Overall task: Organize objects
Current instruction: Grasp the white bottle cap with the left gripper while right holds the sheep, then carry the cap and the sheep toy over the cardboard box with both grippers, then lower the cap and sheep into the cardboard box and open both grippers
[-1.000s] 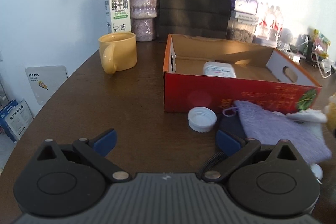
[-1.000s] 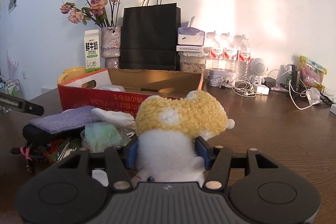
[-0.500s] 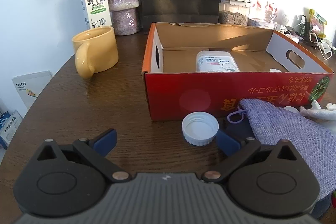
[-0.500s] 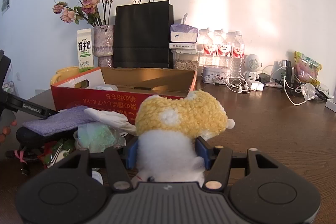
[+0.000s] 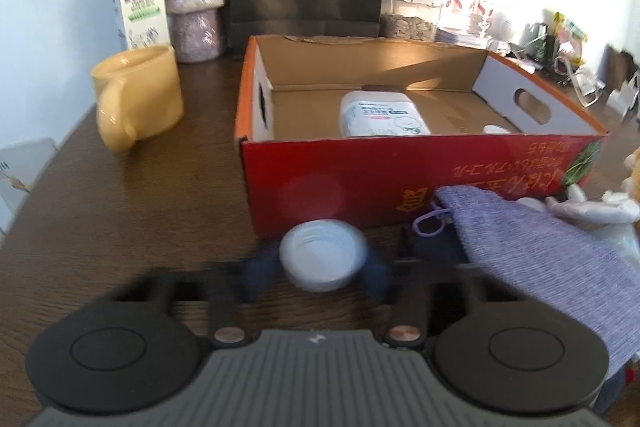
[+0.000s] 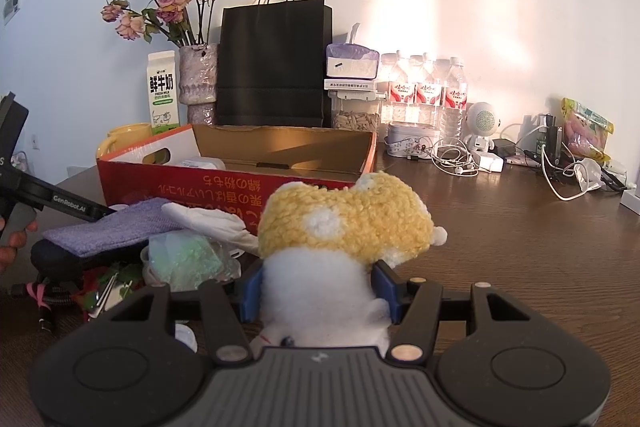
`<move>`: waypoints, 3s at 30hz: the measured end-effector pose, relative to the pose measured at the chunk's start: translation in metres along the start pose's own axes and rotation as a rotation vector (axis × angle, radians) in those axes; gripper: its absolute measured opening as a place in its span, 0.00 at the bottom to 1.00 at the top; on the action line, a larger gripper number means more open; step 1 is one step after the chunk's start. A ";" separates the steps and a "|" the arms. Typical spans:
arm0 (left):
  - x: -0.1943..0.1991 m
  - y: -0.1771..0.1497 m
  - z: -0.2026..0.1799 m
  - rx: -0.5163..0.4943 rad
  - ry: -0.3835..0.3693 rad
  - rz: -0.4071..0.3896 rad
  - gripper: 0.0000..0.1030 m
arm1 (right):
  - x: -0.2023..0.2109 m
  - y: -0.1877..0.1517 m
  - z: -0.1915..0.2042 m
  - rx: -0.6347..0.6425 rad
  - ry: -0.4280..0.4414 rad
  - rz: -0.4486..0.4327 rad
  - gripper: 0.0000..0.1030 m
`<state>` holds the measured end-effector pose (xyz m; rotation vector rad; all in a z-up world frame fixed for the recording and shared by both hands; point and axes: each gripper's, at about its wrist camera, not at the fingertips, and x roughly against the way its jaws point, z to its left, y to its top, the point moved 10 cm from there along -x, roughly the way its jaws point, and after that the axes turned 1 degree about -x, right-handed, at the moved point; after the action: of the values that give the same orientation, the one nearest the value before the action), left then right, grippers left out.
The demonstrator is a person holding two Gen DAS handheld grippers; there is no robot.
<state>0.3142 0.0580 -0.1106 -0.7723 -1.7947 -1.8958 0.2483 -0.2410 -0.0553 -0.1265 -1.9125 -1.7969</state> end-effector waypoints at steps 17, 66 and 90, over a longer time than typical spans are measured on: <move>0.059 -0.013 0.005 0.115 0.065 -0.097 0.39 | 0.005 0.002 0.000 0.000 0.007 -0.020 0.54; 0.050 0.132 -0.077 0.085 -0.005 -0.283 0.39 | -0.084 0.130 0.081 0.104 0.129 -0.107 0.54; -0.033 0.141 -0.059 0.106 0.062 -0.186 1.00 | -0.167 0.123 0.044 0.004 0.058 0.010 1.00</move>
<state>0.4228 -0.0150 -0.0251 -0.5202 -1.9692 -1.8964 0.4289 -0.1385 -0.0132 -0.0809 -1.8718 -1.7704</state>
